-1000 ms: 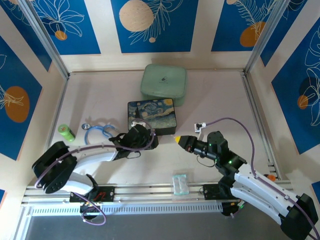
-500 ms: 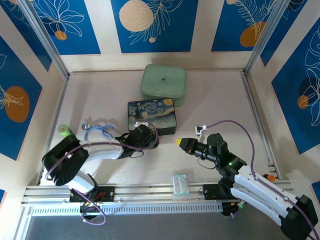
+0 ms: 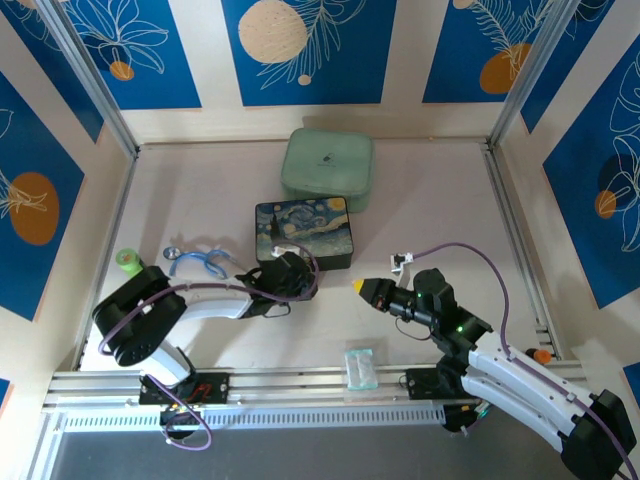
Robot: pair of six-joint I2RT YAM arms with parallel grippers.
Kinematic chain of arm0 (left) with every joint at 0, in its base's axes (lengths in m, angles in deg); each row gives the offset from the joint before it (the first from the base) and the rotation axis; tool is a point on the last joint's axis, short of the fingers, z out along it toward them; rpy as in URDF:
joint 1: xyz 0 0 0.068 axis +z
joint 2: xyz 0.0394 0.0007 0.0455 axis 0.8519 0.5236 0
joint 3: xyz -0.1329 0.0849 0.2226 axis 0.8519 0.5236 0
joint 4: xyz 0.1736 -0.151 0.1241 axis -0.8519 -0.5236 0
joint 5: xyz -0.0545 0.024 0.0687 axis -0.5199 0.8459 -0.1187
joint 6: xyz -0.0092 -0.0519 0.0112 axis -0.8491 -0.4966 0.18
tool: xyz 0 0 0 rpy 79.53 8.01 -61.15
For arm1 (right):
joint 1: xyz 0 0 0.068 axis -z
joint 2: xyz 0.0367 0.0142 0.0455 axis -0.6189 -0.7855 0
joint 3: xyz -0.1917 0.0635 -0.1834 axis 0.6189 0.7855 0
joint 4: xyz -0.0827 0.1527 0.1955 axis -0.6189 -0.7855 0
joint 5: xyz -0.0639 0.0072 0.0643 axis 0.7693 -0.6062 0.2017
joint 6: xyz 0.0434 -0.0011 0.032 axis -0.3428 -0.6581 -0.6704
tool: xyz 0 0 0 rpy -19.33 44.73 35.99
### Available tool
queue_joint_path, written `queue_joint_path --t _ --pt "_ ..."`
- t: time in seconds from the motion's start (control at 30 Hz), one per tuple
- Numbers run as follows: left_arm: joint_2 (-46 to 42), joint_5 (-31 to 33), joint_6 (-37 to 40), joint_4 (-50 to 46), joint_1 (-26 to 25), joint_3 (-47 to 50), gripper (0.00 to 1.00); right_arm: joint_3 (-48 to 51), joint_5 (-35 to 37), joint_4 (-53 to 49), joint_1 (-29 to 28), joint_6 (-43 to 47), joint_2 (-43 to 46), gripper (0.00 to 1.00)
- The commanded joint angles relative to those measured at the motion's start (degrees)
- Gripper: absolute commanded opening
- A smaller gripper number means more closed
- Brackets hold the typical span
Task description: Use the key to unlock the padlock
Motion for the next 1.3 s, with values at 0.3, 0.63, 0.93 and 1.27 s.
queue_joint_path --t 0.3,0.63,0.93,1.27 --pt "3.2 3.61 -3.22 3.59 -2.76 1.34 0.3 1.54 1.21 2.38 0.03 -1.27 -0.44 0.0" --pt "1.33 4.69 -6.2 3.32 -3.05 1.8 0.13 1.8 1.71 6.71 -1.42 -2.93 -4.89 0.0" --pt "-4.5 4.38 -18.35 12.18 -3.05 7.79 0.03 0.47 4.27 7.57 -2.05 -12.01 -13.51 0.0" --pt "-8.47 3.45 -26.1 16.72 -3.06 9.97 0.0 -0.55 4.32 17.18 -6.13 -19.36 -25.53 0.0"
